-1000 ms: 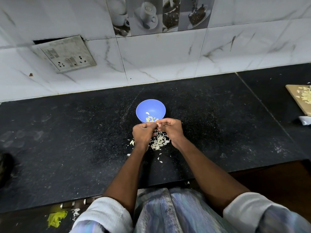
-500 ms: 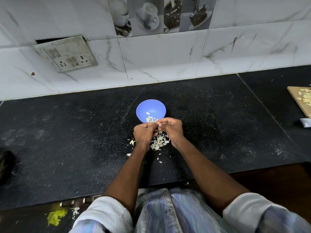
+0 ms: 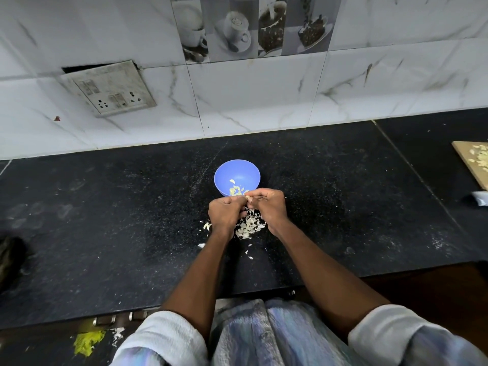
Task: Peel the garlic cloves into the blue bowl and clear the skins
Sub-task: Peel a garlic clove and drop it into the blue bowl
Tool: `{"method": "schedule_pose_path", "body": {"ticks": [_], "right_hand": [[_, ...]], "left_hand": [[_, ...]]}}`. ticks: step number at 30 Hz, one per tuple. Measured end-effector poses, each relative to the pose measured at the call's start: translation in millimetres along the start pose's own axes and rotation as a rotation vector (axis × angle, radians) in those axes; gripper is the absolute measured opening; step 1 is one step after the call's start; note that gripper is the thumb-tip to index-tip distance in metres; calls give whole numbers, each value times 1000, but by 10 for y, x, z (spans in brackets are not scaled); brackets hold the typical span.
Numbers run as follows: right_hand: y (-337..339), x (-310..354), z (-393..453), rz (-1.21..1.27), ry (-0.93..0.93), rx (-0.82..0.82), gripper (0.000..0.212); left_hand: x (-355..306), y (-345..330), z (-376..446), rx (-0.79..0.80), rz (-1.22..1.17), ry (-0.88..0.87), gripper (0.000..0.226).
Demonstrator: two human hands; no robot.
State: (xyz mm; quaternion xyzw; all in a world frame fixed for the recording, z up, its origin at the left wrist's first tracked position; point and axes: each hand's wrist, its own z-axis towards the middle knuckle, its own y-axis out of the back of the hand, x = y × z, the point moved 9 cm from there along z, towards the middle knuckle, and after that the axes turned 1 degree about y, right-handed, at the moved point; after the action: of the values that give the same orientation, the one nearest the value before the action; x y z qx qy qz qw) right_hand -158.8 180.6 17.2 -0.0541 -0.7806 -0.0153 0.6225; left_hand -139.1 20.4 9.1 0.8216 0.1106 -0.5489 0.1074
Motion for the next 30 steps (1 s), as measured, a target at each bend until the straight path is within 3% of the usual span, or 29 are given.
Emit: {"method": "schedule_pose_path", "body": {"ticks": [8,15,18,30], "right_hand": [[-26,15,14,-18,10,39,19],[-29,-124,19,200,-141,50,15],[-13,-123,17,264,-169,62,15],[-39,-135,16,313,-174,77,18]], "left_hand": [[-33,-12,-19,-23,55,-25,12],[-10,-69,-2,42,75,-35,26],[3,-85,-9,83,37,-38,21],[-104,-9,29,12,71,-236,17]]}}
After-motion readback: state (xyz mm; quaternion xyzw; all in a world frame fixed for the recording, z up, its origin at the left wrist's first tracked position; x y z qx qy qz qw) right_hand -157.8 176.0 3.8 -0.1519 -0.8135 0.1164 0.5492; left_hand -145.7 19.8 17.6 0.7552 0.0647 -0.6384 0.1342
